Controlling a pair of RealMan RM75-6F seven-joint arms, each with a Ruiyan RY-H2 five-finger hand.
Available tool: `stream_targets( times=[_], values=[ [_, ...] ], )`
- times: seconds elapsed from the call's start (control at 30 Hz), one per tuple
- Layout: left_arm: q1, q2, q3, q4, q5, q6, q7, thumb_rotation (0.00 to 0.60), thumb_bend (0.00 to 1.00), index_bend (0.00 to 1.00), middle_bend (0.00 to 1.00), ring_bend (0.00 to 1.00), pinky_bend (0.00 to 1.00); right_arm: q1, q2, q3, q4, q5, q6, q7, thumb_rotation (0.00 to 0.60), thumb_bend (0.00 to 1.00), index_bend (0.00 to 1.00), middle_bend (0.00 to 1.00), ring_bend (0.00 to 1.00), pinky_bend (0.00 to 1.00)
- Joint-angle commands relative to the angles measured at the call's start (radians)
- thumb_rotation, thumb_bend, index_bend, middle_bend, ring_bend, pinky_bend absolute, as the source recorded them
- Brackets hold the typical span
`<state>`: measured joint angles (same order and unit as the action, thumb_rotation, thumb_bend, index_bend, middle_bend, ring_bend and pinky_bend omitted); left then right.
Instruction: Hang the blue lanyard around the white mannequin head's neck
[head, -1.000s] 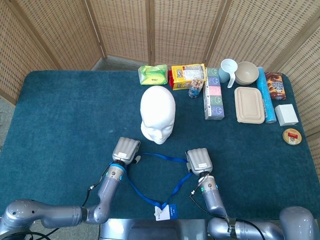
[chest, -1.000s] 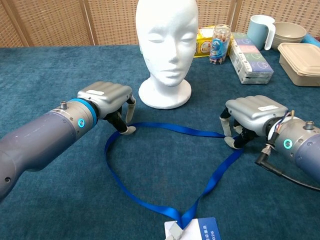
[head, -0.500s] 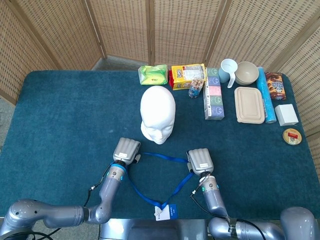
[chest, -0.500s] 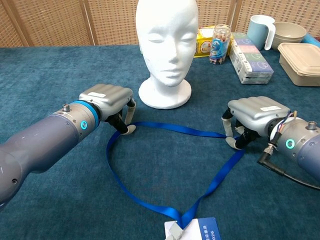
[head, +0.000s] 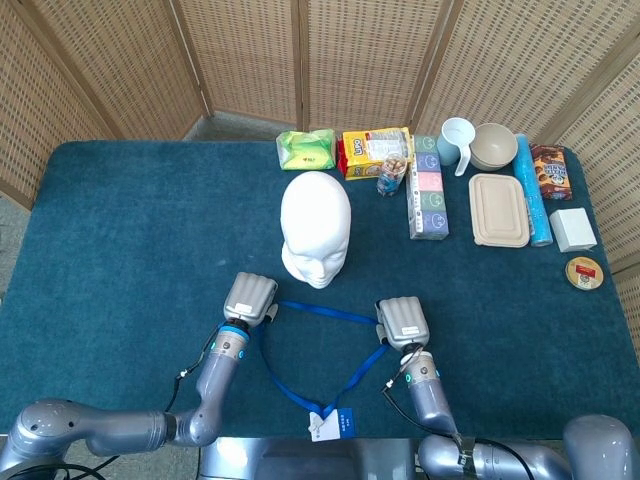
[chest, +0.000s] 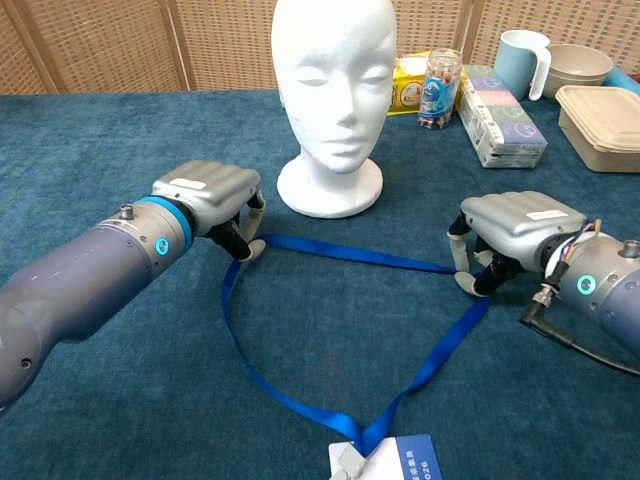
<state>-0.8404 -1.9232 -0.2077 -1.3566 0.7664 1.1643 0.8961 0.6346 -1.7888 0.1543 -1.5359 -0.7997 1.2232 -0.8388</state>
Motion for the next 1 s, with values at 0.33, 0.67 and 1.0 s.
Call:
stream_targets(
  times=[0.33,0.67,1.0],
  values=[
    [0.089,0.138,0.033,-0.160,0.187,0.109,-0.145,0.497,0.41,0.67,1.00,1.00,1.00,-0.037,0.052,-0.014,-0.129,-0.127,0.076,0.068,0.554,0.48,0.60,0.93,1.00,1.00],
    [0.182,0.290,0.054,-0.339,0.355,0.220,-0.268,0.498,0.41,0.68,1.00,1.00,1.00,-0.071,0.149,-0.021,-0.305,-0.274,0.143,0.118,0.550,0.48,0.60,0.93,1.00,1.00],
    [0.234,0.422,0.048,-0.508,0.495,0.286,-0.330,0.495,0.41,0.68,1.00,1.00,1.00,-0.089,0.259,0.018,-0.462,-0.383,0.172,0.191,0.551,0.48,0.61,0.94,1.00,1.00]
  ],
)
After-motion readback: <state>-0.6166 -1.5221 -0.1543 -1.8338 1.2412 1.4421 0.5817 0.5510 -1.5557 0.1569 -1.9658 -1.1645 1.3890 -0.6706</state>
